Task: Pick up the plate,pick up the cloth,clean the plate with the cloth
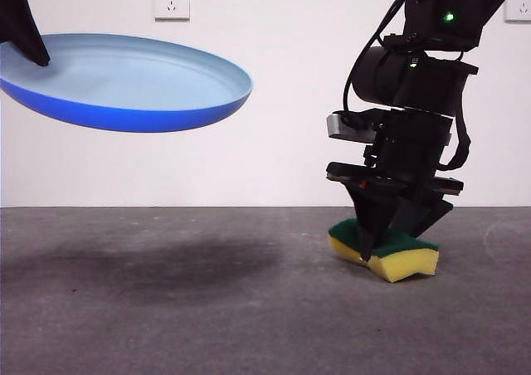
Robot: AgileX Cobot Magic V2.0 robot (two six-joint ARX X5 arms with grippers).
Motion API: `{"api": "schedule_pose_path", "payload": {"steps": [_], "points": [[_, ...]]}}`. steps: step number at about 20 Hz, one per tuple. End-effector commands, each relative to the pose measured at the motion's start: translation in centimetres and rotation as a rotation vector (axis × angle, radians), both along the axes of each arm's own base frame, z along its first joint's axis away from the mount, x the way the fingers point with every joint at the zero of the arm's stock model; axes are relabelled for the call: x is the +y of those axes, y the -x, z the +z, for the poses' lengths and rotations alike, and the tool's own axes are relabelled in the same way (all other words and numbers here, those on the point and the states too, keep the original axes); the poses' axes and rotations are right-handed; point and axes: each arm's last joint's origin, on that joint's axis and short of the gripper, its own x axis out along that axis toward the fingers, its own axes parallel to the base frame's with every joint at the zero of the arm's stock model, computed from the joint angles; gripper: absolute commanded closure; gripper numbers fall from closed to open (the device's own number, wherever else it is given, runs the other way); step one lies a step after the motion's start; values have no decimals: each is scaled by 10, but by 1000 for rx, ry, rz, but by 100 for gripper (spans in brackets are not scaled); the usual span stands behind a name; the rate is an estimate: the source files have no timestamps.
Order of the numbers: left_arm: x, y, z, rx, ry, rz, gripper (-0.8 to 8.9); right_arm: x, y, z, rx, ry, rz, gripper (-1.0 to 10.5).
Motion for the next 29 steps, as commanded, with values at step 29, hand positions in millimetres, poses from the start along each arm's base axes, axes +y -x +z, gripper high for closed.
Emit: {"api": "schedule_pose_path", "payload": {"steps": [29], "points": [[-83,-18,-23,4,47,-154,820,121,117,86,-183,-280,336,963]]}}
